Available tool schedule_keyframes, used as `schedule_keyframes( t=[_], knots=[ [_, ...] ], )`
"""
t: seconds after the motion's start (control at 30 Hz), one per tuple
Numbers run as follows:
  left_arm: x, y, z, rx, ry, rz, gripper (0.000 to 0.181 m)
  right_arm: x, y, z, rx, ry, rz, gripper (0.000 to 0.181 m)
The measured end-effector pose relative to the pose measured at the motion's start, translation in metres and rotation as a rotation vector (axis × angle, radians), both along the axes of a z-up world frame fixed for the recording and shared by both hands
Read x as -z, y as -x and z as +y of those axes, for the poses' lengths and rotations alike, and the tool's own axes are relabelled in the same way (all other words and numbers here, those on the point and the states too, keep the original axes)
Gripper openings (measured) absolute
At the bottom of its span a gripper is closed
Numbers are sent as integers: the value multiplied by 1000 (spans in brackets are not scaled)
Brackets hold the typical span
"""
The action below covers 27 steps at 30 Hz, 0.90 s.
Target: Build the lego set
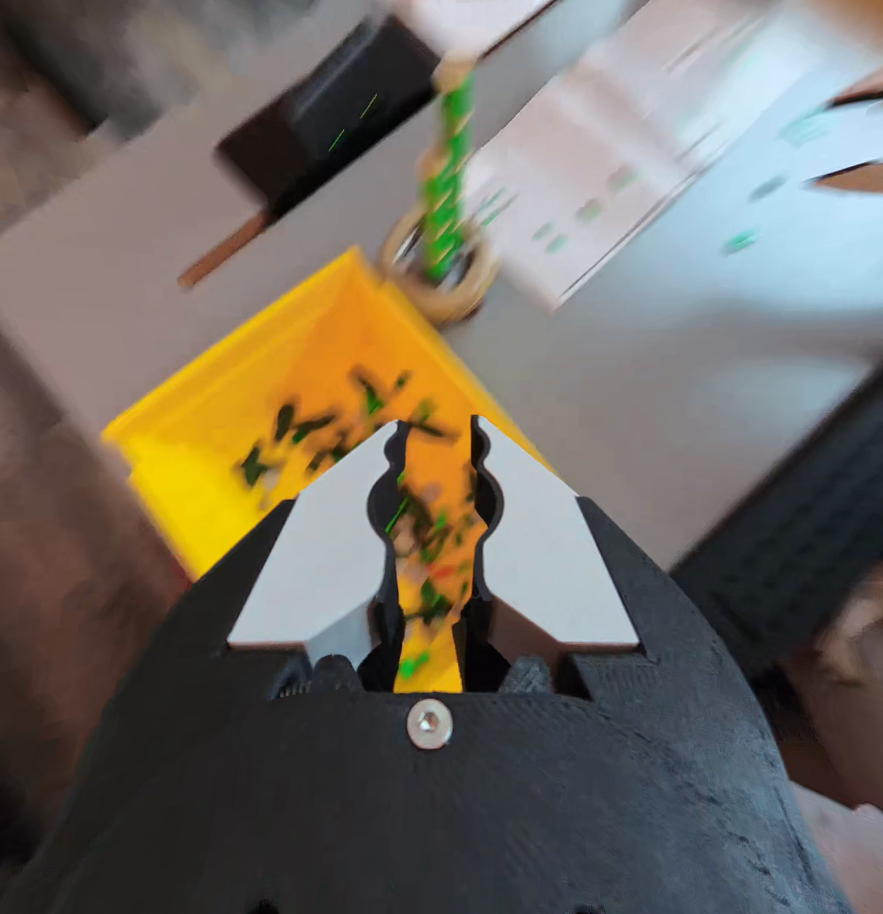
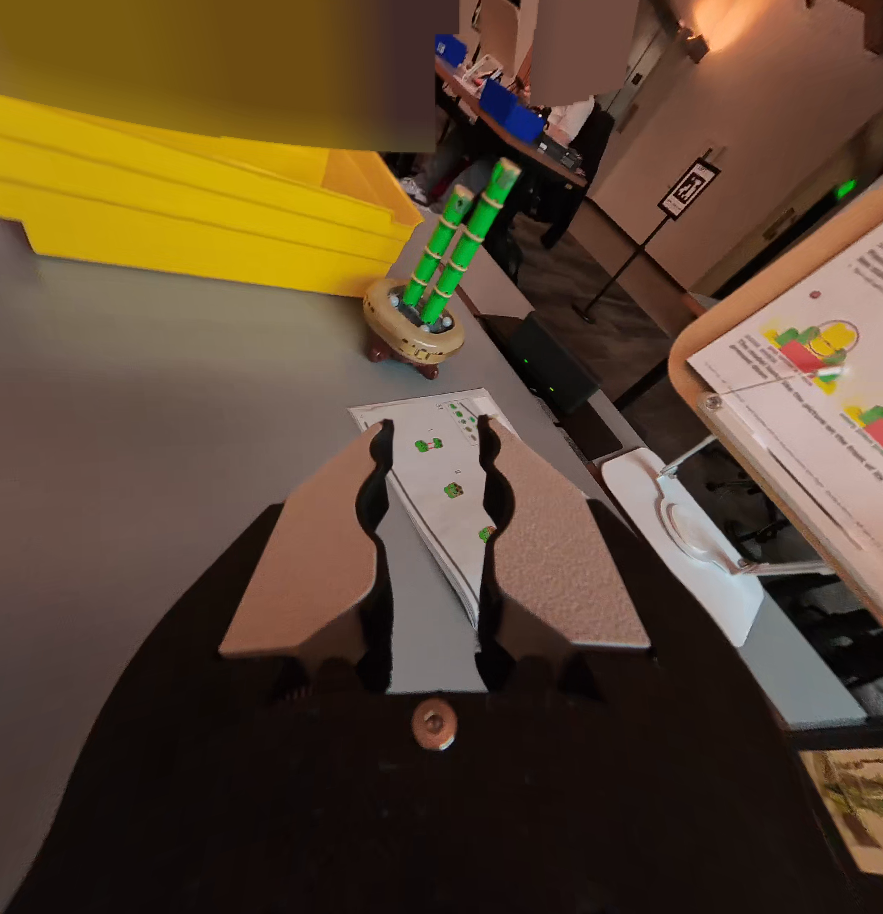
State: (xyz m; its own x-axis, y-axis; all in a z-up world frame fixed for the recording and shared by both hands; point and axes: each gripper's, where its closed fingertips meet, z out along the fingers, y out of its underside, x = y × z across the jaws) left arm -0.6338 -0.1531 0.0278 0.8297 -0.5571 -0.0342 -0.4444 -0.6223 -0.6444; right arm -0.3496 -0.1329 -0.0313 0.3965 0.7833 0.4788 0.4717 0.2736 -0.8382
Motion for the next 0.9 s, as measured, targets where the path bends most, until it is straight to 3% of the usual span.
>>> schedule_keyframes(
  t=[0.13,0.27,0.33,0.43,0.53,0.9],
  knots=[
    [36,33,-17,-67,162,116,30,17,2,2,-14,12,-56,30],
    [68,47,-9,-84,307,174,42,30,-8,15,6,72,-66,26],
    [82,43,-2,-20,348,192,46,35,-12,19,17,75,-85,25],
    [105,35,6,212,328,308,45,38,-16,21,24,54,-115,25],
    [129,40,21,336,273,435,22,35,-19,22,30,29,-122,24],
    [169,44,20,355,452,397,23,33,-33,26,51,19,-140,24]
  ],
)
